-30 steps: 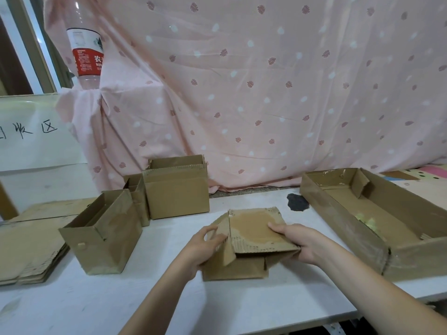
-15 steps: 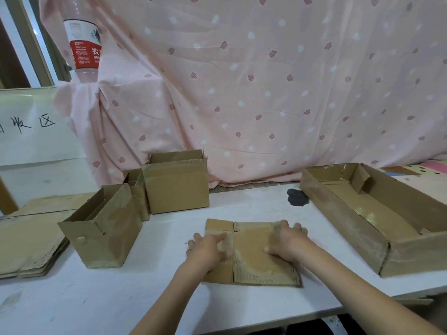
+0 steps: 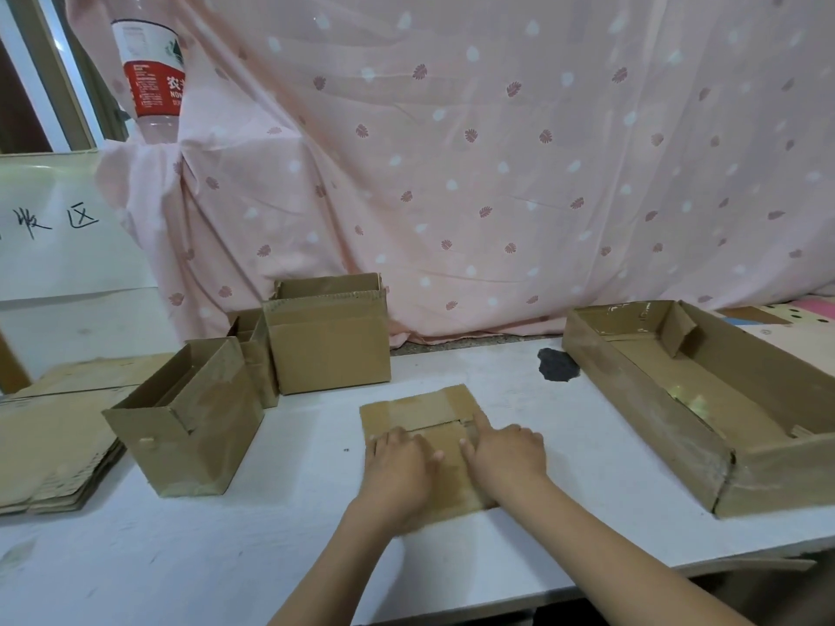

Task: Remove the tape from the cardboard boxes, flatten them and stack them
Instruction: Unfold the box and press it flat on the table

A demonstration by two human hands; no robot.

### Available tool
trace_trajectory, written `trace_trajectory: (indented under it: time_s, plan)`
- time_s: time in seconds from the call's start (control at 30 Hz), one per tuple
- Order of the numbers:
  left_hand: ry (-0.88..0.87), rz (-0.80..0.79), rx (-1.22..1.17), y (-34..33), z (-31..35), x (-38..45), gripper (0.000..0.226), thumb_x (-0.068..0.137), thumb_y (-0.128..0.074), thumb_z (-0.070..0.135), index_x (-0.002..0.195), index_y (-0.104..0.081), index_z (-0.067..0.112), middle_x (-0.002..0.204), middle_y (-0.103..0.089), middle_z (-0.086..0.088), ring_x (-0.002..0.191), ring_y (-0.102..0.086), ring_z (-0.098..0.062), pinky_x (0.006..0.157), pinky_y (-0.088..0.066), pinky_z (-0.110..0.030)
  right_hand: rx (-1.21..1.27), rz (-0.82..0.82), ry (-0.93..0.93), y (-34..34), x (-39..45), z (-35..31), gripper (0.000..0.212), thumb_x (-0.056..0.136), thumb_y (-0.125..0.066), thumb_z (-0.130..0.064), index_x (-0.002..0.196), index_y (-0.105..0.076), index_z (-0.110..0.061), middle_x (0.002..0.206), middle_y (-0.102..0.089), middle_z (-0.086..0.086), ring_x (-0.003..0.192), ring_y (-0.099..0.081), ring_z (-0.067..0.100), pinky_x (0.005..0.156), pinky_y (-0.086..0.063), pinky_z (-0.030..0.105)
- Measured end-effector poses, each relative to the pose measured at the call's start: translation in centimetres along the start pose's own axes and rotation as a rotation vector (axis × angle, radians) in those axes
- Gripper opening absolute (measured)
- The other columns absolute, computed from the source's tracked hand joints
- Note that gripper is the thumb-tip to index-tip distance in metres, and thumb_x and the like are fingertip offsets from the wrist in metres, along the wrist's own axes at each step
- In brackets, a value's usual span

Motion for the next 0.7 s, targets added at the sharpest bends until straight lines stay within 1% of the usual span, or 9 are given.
trace_trajectory:
  time_s: [0.13, 0.2, 0.27, 0.33, 0.4, 0.43, 0.5, 0.57, 0.7]
  plan:
    - [-0.044, -0.047, 0.076, -1.2, -1.3, 0.2, 0.060, 0.104, -0.018, 0.052, 0.157, -0.013, 0.024, 0.166, -0.002, -0.009, 0.153, 0.000, -0.027, 0.122, 0.002, -0.048, 0.028, 0.013, -0.039, -0.3, -0.6, -1.8, 0.046, 0.104, -0.031, -0.044, 0.143, -0.035, -0.018, 0.134, -0.047, 0.014, 0.124, -0.042, 0.030, 0.101, -0.031, 0.040]
    - [-0.061, 0.036, 0.078, -0.9, -1.5, 0.0, 0.059, 0.105, -0.017, 0.049, 0.158, -0.012, 0.023, 0.166, -0.004, -0.008, 0.152, -0.001, -0.022, 0.122, 0.001, -0.044, 0.093, 0.069, 0.007, -0.5, 0.5, -2.3, 0.054, 0.105, -0.030, -0.044, 0.151, -0.027, -0.016, 0.148, -0.033, 0.017, 0.138, -0.029, 0.033, 0.115, -0.022, 0.043]
    - [-0.049, 0.104, 0.113, -0.7, -1.5, 0.0, 0.063, 0.103, -0.012, 0.049, 0.158, -0.016, 0.019, 0.165, -0.009, -0.007, 0.151, -0.005, -0.020, 0.122, -0.003, -0.040, 0.201, 0.083, 0.113, -1.0, 1.7, -3.3, 0.058, 0.107, -0.023, -0.041, 0.157, -0.018, -0.012, 0.163, -0.018, 0.017, 0.152, -0.011, 0.030, 0.124, -0.002, 0.041]
    - [-0.029, 0.131, 0.111, -0.9, -1.3, -0.2, 0.085, 0.087, 0.008, 0.055, 0.158, -0.016, 0.016, 0.165, -0.011, -0.006, 0.151, -0.007, -0.018, 0.121, -0.004, -0.038, 0.246, 0.080, 0.197, -1.6, 2.4, -4.3, 0.059, 0.108, -0.016, -0.039, 0.158, -0.018, -0.007, 0.166, -0.014, 0.012, 0.155, -0.005, 0.023, 0.124, 0.007, 0.035]
    - [-0.028, 0.107, 0.086, -1.4, -1.3, -0.1, 0.098, 0.075, 0.018, 0.054, 0.158, -0.011, 0.012, 0.166, -0.007, -0.006, 0.152, -0.002, -0.018, 0.123, 0.001, -0.038, 0.256, 0.064, 0.239, -2.0, 2.3, -4.8, 0.064, 0.108, -0.013, -0.044, 0.157, -0.019, -0.004, 0.166, -0.016, 0.011, 0.154, -0.007, 0.020, 0.125, 0.006, 0.033]
    - [-0.037, 0.084, 0.073, -1.5, -1.4, 0.2, 0.092, 0.081, 0.015, 0.053, 0.158, -0.009, 0.011, 0.166, -0.004, -0.006, 0.153, 0.001, -0.017, 0.123, 0.004, -0.038, 0.252, 0.054, 0.259, -2.0, 2.4, -4.9, 0.066, 0.107, -0.013, -0.046, 0.158, -0.019, -0.005, 0.166, -0.016, 0.010, 0.154, -0.007, 0.020, 0.125, 0.006, 0.032]
    - [-0.062, 0.026, 0.066, -1.4, -1.9, 0.7, 0.073, 0.099, -0.005, 0.051, 0.158, -0.007, 0.009, 0.167, -0.002, -0.005, 0.153, 0.002, -0.017, 0.123, 0.007, -0.039, 0.241, 0.021, 0.306, -2.4, 2.4, -4.7, 0.067, 0.107, -0.015, -0.048, 0.158, -0.017, -0.006, 0.166, -0.014, 0.010, 0.154, -0.006, 0.019, 0.124, 0.005, 0.031]
    - [-0.086, 0.030, 0.090, -0.9, -2.5, 1.3, 0.067, 0.104, -0.016, 0.050, 0.158, -0.012, 0.010, 0.167, -0.007, -0.003, 0.153, -0.004, -0.018, 0.123, 0.003, -0.041, 0.225, 0.017, 0.334, -2.5, 2.7, -4.4, 0.068, 0.106, -0.018, -0.050, 0.159, -0.016, -0.007, 0.167, -0.013, 0.008, 0.155, -0.005, 0.018, 0.124, 0.004, 0.030]
    - [-0.091, 0.124, 0.106, -1.2, -2.6, 0.7, 0.090, 0.084, 0.012, 0.057, 0.158, -0.012, 0.014, 0.166, -0.008, -0.002, 0.153, -0.003, -0.017, 0.122, 0.008, -0.034, 0.172, 0.030, 0.359, -2.3, 2.8, -4.7, 0.063, 0.107, -0.018, -0.043, 0.159, -0.016, -0.008, 0.167, -0.014, 0.007, 0.154, -0.006, 0.017, 0.124, 0.005, 0.030]
Point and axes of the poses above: each hand's wrist, its own x-axis towards the middle knuckle, its own y-axis out of the back of the hand, z = x × y, the point moved 6 cm from there along x, towards the middle knuckle
